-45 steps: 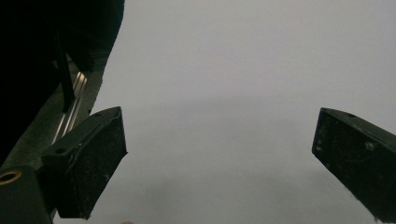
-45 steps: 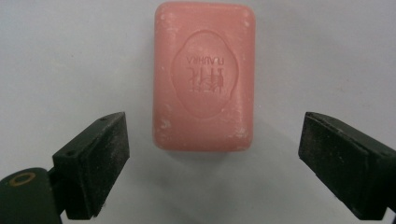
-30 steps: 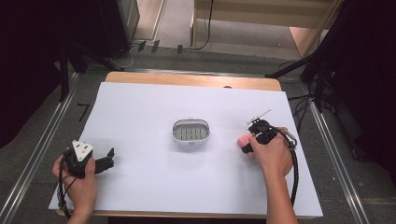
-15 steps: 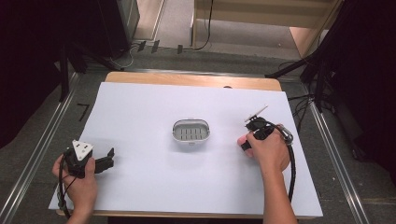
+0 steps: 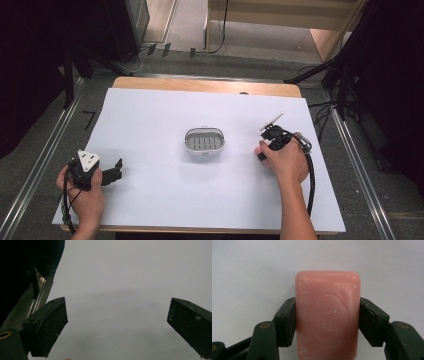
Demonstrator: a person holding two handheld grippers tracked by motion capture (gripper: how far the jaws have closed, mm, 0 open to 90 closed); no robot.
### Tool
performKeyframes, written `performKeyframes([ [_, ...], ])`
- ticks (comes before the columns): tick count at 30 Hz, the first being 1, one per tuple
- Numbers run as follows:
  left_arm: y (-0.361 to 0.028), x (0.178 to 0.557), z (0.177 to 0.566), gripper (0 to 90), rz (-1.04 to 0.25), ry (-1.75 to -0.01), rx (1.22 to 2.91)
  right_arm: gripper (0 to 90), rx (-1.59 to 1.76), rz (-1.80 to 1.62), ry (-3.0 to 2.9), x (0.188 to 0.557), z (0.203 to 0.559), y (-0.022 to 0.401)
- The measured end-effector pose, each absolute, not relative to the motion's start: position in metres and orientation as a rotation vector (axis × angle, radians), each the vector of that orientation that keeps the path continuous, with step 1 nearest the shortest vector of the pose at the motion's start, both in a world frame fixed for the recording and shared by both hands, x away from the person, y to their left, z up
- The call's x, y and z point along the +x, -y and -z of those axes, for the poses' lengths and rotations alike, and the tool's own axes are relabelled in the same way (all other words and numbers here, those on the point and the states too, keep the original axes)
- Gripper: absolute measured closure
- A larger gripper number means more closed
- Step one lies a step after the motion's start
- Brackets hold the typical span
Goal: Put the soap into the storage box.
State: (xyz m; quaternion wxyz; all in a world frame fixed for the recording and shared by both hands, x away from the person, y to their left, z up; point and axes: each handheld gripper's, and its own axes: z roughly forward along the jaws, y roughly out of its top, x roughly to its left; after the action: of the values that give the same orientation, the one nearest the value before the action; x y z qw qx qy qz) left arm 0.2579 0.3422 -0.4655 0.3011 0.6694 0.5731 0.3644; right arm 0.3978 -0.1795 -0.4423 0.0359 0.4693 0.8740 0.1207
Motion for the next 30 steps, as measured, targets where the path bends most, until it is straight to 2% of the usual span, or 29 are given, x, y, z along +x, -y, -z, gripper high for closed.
performKeyframes([
  [13,-0.341,0.258,0.466,3.6,-0.975,-1.516,1.781,38.9,1.274,-0.508,-2.745,0.391,0.424,0.180],
  [30,-0.341,0.258,0.466,3.6,-0.977,-1.518,1.783,38.9,0.963,-0.499,-2.832,0.390,0.402,0.145],
])
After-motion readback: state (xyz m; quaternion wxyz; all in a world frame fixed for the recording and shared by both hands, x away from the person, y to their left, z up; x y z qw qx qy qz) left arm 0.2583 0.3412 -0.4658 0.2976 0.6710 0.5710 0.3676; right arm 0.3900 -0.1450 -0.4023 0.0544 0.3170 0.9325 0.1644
